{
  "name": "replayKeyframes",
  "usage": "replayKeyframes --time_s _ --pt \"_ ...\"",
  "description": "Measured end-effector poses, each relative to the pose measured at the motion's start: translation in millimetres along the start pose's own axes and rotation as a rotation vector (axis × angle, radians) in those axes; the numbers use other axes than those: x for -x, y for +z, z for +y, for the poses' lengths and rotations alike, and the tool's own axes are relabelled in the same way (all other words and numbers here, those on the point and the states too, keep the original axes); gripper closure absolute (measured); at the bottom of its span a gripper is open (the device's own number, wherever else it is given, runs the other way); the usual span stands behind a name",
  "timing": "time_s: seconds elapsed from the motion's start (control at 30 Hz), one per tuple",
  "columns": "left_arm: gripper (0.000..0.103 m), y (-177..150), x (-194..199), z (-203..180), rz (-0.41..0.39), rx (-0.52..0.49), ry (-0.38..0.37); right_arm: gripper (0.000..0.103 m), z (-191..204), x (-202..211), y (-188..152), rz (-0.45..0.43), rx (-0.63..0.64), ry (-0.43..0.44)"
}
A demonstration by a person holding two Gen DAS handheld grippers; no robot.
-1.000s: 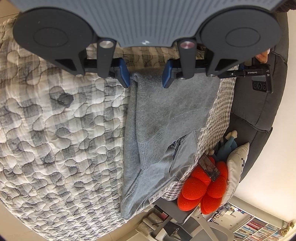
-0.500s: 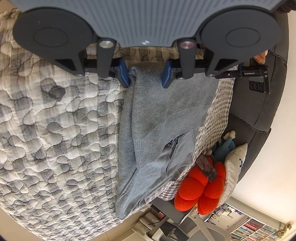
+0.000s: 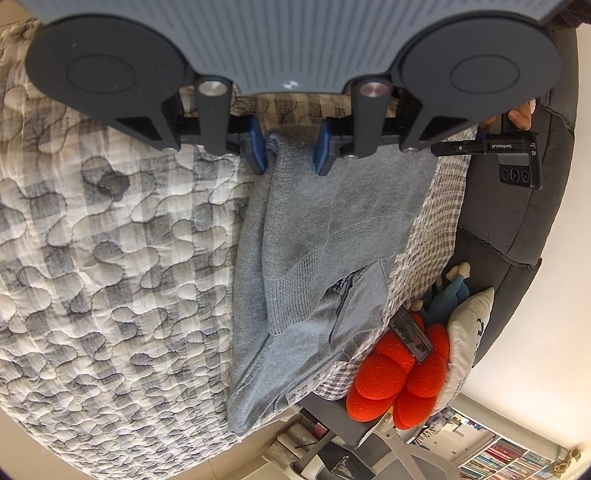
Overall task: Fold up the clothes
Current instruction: 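Close both grippers on the folded edge of the sweatshirt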
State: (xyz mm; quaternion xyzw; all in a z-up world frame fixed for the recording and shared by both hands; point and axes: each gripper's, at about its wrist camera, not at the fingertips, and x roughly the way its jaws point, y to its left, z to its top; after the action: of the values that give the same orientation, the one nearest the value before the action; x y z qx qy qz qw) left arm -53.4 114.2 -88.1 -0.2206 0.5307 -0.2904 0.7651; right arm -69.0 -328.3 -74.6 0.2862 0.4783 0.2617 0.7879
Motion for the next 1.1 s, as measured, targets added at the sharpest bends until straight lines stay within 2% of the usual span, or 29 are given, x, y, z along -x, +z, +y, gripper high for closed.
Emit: replayKeyframes --time_s 0.07,0.27,0.3,0.4,0.47,0.67,0.83,1.0,1.1 --pt "0.064 0.1 -3.0 1.7 0.008 0.011 -0.005 0.068 -2.1 -1.0 0.0 0.001 -0.016 0.007" --pt "0.066 -0.4 -4.5 4.6 0.0 0.023 -0.014 0.068 -6.1 -1.7 -3.0 -0.01 -0.025 0.027" --pt "0.066 -1.3 -3.6 5.6 -0.005 0.025 -0.013 0.07 -6.1 -1.8 -3.8 -0.013 -0.023 0.029" --pt "0.08 -5.1 1.4 9.5 -0.022 0.03 0.0 0.081 -5.6 -1.0 -6.4 -0.022 -0.028 0.027" --pt "0.09 -7.7 4.4 9.8 -0.042 0.03 0.002 0.084 -6.6 1.3 -8.3 -0.031 -0.038 0.045" --pt "0.093 -11.0 7.5 7.3 -0.074 0.032 -0.021 0.086 -9.7 10.3 -10.1 -0.055 -0.086 0.105" --pt "0.094 -8.4 16.0 15.3 -0.115 0.102 -0.131 0.086 -11.6 20.1 -5.5 -0.091 -0.14 0.186" --pt "0.094 -5.8 23.3 23.3 -0.206 0.178 -0.258 0.086 -6.1 24.6 3.0 -0.148 -0.165 0.255" --pt "0.094 -0.8 25.5 25.9 -0.263 0.211 -0.309 0.086 -4.9 25.8 9.9 -0.187 -0.181 0.288"
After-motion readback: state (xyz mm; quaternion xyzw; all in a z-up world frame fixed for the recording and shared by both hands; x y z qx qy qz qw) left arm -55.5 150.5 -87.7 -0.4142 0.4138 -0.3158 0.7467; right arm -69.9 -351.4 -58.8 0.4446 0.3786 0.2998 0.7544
